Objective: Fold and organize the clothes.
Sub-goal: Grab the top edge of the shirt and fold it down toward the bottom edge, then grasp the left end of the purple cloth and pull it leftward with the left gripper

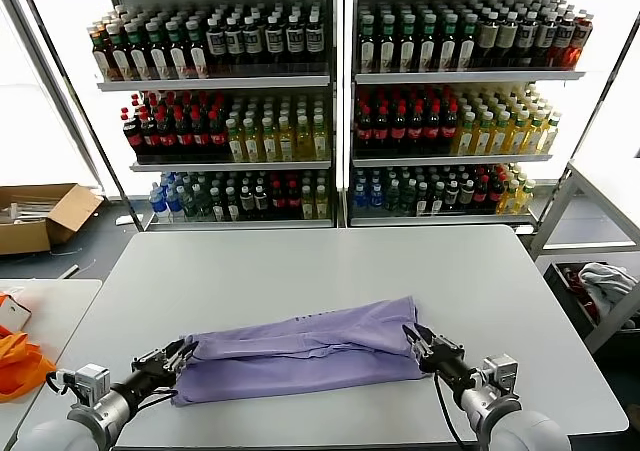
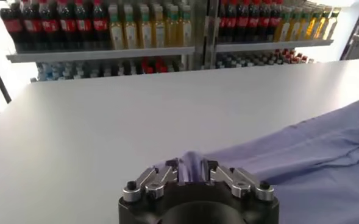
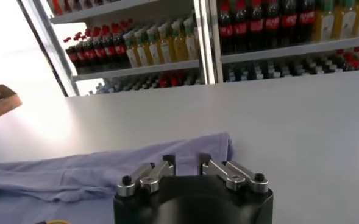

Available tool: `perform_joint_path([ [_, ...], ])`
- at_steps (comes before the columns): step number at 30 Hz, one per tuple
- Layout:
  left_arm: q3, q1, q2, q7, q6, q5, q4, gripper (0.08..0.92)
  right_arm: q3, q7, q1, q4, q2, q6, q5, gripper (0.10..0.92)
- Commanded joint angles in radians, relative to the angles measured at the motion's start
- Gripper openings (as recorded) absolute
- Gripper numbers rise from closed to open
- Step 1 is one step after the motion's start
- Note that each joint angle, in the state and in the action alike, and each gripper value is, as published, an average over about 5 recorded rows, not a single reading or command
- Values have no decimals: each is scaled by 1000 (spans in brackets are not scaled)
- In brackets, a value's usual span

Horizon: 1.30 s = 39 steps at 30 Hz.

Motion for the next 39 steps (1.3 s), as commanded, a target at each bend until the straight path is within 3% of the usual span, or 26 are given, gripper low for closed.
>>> perform_joint_path([
  [1,10,55,-110,-266,-41,-51,-102,427,95,-32,-45,17,17,251,-69,510],
  [6,86,55,-223,-378,-67,-4,-85,574,136,-63,-101,36,32,304,-96,658],
  [12,150,44,-272,-487,-42,38,-53,747,157,-75,-154,31,44,326,-121,802],
  [15,175,39,-286,-506,-34,38,-48,805,162,-77,-164,33,48,330,-117,820],
  [20,207,32,-299,-511,-35,44,-29,819,167,-75,-167,47,54,332,-103,823],
  [24,222,26,-306,-509,-39,58,-8,770,172,-71,-175,77,60,329,-84,823],
  [33,264,26,-318,-501,-45,88,9,514,182,-66,-183,85,66,329,-82,823],
  [39,251,22,-312,-412,-112,136,23,340,180,-65,-177,85,70,326,-82,823],
])
